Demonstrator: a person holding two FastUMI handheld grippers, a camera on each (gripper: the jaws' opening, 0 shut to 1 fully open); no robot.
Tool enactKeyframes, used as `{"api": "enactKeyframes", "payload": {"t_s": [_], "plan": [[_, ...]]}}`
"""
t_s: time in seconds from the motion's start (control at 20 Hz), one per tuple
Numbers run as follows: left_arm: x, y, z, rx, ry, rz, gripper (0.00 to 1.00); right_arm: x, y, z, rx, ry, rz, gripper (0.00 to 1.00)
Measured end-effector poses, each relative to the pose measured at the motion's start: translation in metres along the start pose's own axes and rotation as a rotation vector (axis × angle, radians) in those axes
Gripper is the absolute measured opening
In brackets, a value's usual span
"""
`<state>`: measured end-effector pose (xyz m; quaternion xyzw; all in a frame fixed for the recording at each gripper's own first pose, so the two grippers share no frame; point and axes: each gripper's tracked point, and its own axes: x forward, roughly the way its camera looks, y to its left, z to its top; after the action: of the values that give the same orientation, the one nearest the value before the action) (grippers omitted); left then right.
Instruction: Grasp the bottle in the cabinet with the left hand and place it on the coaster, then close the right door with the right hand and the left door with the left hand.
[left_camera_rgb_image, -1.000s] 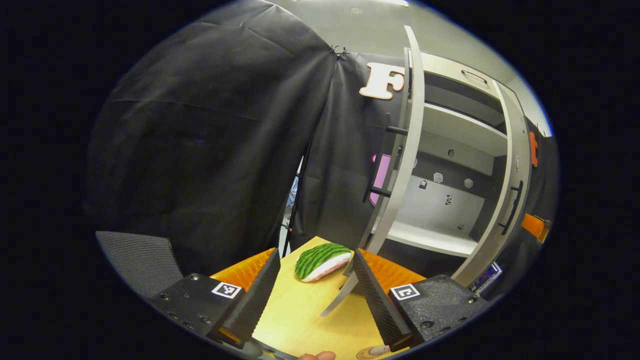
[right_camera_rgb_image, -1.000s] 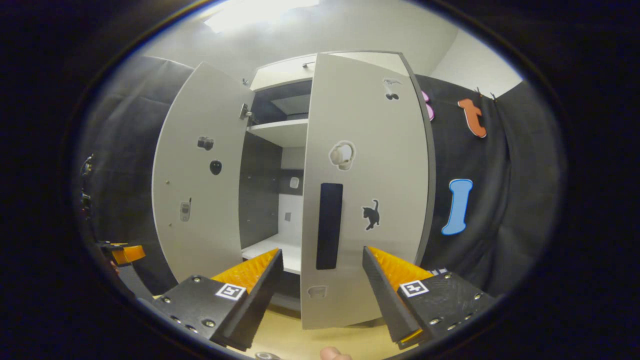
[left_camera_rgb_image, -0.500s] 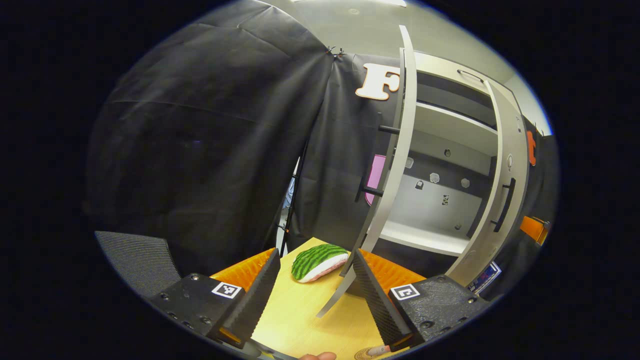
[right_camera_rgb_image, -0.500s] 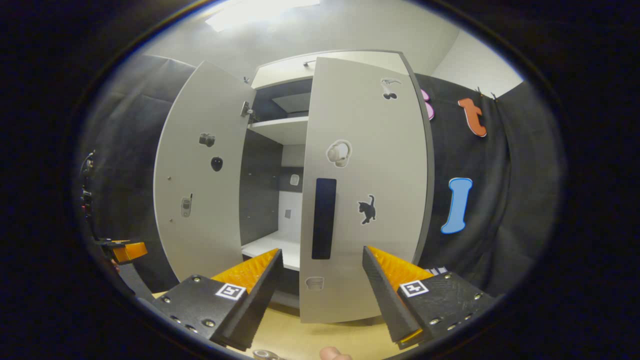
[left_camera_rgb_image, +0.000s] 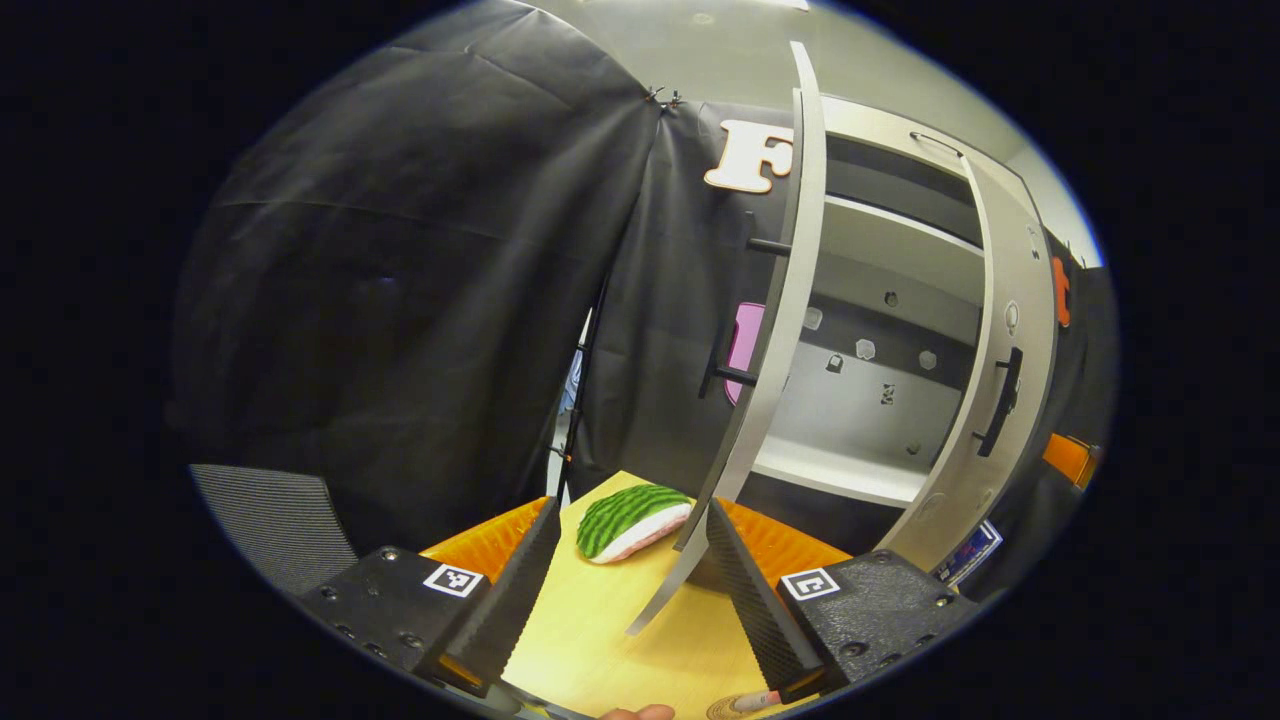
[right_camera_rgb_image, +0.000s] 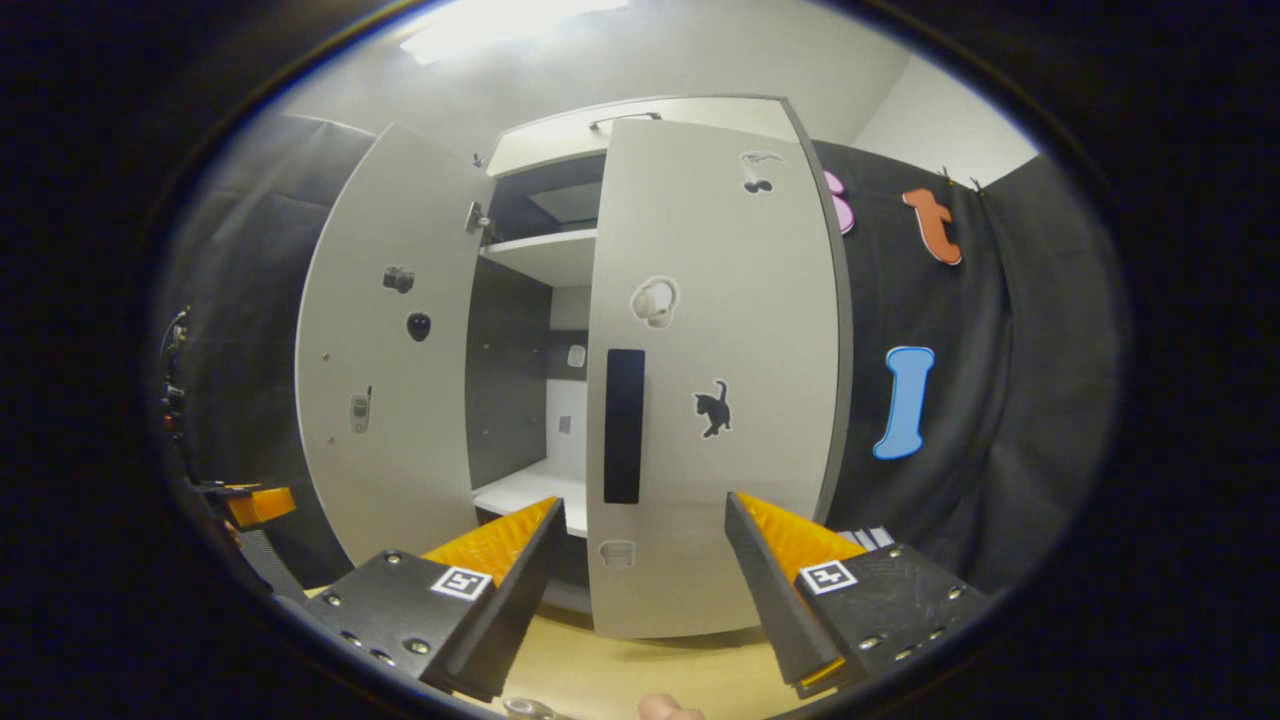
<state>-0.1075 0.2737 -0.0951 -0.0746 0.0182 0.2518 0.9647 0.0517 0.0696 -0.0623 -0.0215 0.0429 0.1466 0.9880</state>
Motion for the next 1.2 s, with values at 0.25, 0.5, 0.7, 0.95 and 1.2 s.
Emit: {"api": "enactKeyframes", "payload": {"t_s": [0.25,0.5,0.7,0.95,1.2], "plan": [[0.005,-0.003,-0.004,0.007,0.010,-0.003,0.93,0.001,-0.006,-0.003,0.004,0.006,-0.013,0.93],[0.010,-0.005,-0.008,0.009,0.025,-0.005,0.99,0.003,-0.010,-0.006,0.008,0.013,-0.020,0.93],[0.017,-0.005,-0.012,0.004,0.036,-0.002,0.87,0.005,-0.013,-0.009,0.007,0.018,-0.026,0.93],[0.040,0.007,-0.010,0.037,0.047,0.043,0.93,0.001,-0.028,-0.012,-0.002,0.019,-0.063,0.93],[0.074,0.028,-0.013,0.115,0.087,0.119,0.93,-0.002,-0.053,-0.022,0.000,0.039,-0.124,0.93]]}}
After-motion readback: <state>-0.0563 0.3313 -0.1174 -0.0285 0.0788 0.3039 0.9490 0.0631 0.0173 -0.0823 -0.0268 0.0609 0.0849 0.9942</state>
